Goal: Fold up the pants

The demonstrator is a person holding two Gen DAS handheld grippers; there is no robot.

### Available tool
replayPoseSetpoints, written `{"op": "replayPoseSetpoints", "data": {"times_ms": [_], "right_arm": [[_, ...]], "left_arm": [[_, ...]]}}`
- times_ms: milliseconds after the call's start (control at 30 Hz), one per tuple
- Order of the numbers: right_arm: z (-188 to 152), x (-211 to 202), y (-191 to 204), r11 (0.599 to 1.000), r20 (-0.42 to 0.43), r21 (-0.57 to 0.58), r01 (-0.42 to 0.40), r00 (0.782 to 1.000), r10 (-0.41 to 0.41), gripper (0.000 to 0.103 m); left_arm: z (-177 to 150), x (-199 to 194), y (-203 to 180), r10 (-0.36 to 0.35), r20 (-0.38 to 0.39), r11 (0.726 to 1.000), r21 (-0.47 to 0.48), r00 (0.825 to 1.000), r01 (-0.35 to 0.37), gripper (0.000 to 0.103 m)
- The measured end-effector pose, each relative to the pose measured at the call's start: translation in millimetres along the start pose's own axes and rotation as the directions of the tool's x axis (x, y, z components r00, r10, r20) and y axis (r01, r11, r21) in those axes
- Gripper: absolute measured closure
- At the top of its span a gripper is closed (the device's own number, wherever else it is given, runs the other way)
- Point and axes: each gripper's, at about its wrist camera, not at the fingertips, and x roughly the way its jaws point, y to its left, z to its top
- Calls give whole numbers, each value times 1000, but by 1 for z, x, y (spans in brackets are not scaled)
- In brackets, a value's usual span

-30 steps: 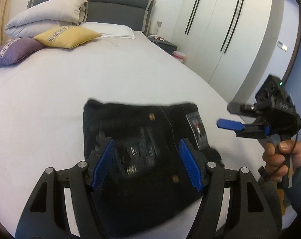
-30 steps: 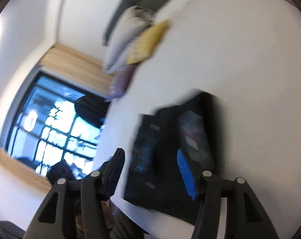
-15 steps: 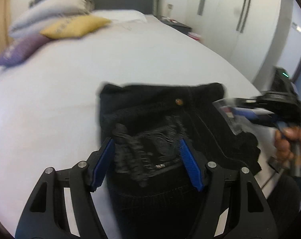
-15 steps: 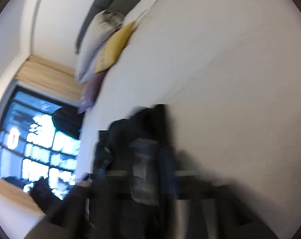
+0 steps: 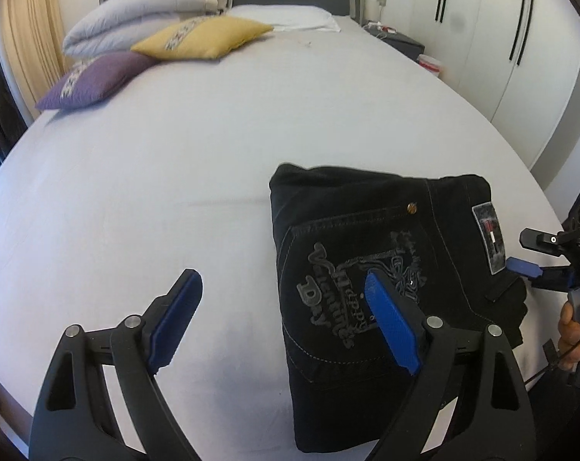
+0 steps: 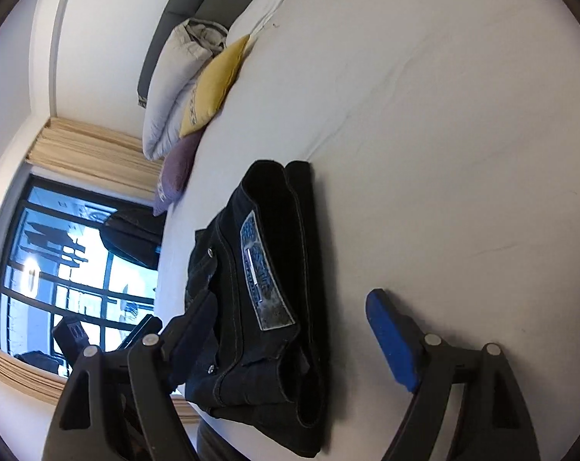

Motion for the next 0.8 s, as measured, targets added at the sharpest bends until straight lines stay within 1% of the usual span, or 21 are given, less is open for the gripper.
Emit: {"op": "replayPoseSetpoints", "data": {"times_ms": [200, 300, 467, 600, 633, 667, 700, 733, 767, 800], "right_arm": [[2, 6, 9, 1000, -27, -10, 11, 1000, -12, 20], [3, 16, 20, 999, -57, -43, 16, 998, -19, 20], [2, 41, 33, 993, -122, -99, 60, 990, -72, 20], [1, 55, 45, 980, -137, -172, 103, 982, -127, 19], [1, 58, 49, 973, -136, -199, 120, 979, -149, 21], [0, 60, 51, 967, -135, -215, 133, 977, -164, 25], [-1, 62, 52, 961, -130, -233, 148, 975, -182, 27], [-2, 62, 52, 957, -126, -244, 159, 973, -194, 31], [-3, 62, 52, 953, -120, -252, 171, 971, -206, 38], [-4, 61, 50, 949, -111, -254, 185, 970, -218, 42]], "left_arm": [[0, 10, -1, -20, -30, 1000, -8, 999, 20, 16], [1, 14, -2, -29, -45, 1000, -12, 999, 28, 16], [-1, 26, -2, -59, -84, 998, -26, 995, 57, 16], [-6, 38, -6, -95, -117, 995, -30, 989, 92, 16], [-7, 41, -7, -104, -124, 994, -31, 987, 101, 16], [-9, 46, -8, -117, -139, 993, -34, 983, 114, 20], [-11, 50, -10, -131, -154, 991, -35, 979, 127, 28], [-12, 54, -11, -144, -166, 989, -41, 975, 140, 32], [-13, 56, -11, -147, -169, 989, -48, 975, 140, 32], [-13, 57, -12, -143, -168, 990, -46, 975, 137, 34]]}}
